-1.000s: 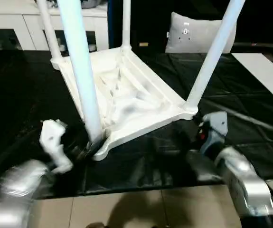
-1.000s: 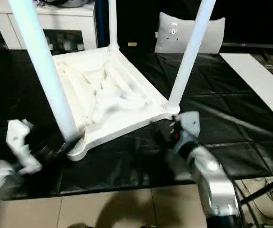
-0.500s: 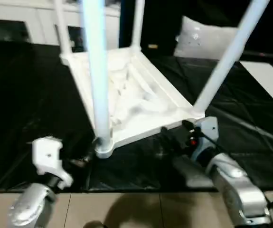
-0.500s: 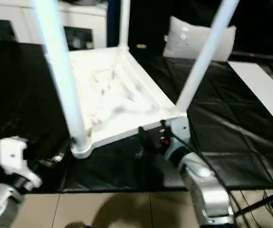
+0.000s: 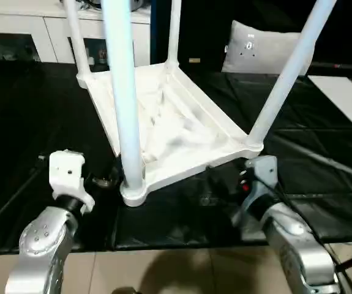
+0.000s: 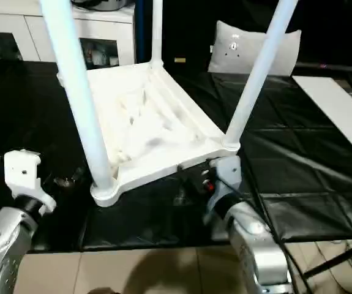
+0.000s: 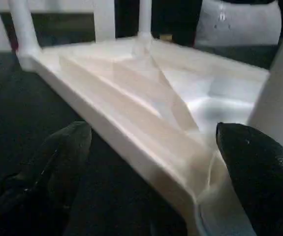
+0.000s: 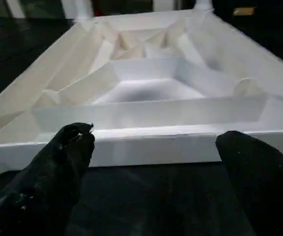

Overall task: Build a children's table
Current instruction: Flip table

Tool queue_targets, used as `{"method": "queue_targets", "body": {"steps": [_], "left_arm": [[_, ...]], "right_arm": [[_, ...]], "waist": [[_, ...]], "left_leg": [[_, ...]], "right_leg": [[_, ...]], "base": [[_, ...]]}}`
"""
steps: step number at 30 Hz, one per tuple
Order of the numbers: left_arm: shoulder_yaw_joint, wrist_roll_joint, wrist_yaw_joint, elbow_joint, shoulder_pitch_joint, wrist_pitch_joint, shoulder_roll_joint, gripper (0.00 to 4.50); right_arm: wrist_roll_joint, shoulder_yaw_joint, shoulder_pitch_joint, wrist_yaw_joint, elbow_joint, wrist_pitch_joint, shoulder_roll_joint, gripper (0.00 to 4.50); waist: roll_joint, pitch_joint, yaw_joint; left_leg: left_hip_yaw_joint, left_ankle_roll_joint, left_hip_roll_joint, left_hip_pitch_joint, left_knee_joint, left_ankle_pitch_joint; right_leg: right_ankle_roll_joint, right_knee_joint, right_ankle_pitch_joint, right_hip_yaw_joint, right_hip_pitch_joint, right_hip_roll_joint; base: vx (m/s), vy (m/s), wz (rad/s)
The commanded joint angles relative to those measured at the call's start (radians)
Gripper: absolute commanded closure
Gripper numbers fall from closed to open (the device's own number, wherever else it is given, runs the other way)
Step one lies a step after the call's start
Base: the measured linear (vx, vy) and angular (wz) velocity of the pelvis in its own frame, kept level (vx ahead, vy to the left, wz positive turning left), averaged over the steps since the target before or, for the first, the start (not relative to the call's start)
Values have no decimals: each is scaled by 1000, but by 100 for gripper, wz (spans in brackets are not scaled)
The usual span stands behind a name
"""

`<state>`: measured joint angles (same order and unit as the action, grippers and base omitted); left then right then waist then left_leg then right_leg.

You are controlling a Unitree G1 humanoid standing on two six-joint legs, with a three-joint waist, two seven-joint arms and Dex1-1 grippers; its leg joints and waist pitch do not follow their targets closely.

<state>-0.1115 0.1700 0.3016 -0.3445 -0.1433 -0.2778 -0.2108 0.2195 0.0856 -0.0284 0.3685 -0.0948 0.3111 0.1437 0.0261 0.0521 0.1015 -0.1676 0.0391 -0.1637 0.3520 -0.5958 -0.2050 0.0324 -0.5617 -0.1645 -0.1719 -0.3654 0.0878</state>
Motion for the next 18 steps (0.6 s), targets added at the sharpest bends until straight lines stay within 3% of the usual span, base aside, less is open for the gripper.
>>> {"method": "queue_targets", "body": {"steps": [1,4,5,6,8,10,11,13,14,18], "left_arm": [[-29,3,12,12,-23,9,-18,4],[-74,23,36,28,-51,30,-46,4],[-107,81,92,27,-61,40,-68,4],[-117,109,118,22,-63,39,-76,4],[-105,177,183,-10,-62,15,-85,4],[-70,216,231,-42,-65,-13,-93,4],[-41,225,253,-51,-61,-29,-96,4],[32,190,254,-35,-27,-51,-96,4],[49,162,233,-11,-3,-50,-85,4],[73,106,192,55,51,-34,-60,4]], "right_arm": [[-17,3,6,8,10,-12,16,0],[-19,19,6,25,13,-7,21,0],[-12,28,3,50,27,-4,28,0],[-9,30,1,59,35,-5,31,0],[-14,35,-8,71,55,-16,36,0],[-23,38,-17,71,71,-26,39,0],[-28,36,-25,68,77,-31,39,0],[-20,20,-48,57,85,-35,33,0],[-18,15,-56,53,89,-38,29,0],[-23,15,-71,55,107,-49,27,0]], "waist": [[-13,-43,5],[-11,-39,3],[-5,-38,4],[-10,-38,5],[-18,-38,10],[-14,-38,13],[-21,-38,18],[-17,-38,17],[-22,-38,18],[-20,-41,18]], "left_leg": [[48,33,-91,-7,96,-380],[48,33,-88,-8,97,-403],[49,31,-87,-10,98,-418],[50,35,-90,-12,99,-427],[52,47,-94,-15,102,-450],[52,58,-94,-15,105,-465],[51,66,-95,-18,107,-473],[50,70,-93,-15,109,-471],[49,71,-90,-17,109,-471],[49,55,-87,-11,101,-415]], "right_leg": [[36,82,-411,91,30,105],[14,90,-468,88,27,104],[5,93,-506,87,26,107],[8,94,-510,88,24,108],[19,92,-490,90,22,107],[33,87,-462,93,21,104],[40,83,-445,97,18,104],[43,80,-435,99,21,103],[38,81,-435,100,19,100],[18,87,-471,99,28,109]], "base": [[0,0,0],[0,0,0],[0,0,0],[0,0,0],[0,0,0],[0,0,0],[0,0,0],[0,0,0],[0,0,0],[0,0,0]]}}
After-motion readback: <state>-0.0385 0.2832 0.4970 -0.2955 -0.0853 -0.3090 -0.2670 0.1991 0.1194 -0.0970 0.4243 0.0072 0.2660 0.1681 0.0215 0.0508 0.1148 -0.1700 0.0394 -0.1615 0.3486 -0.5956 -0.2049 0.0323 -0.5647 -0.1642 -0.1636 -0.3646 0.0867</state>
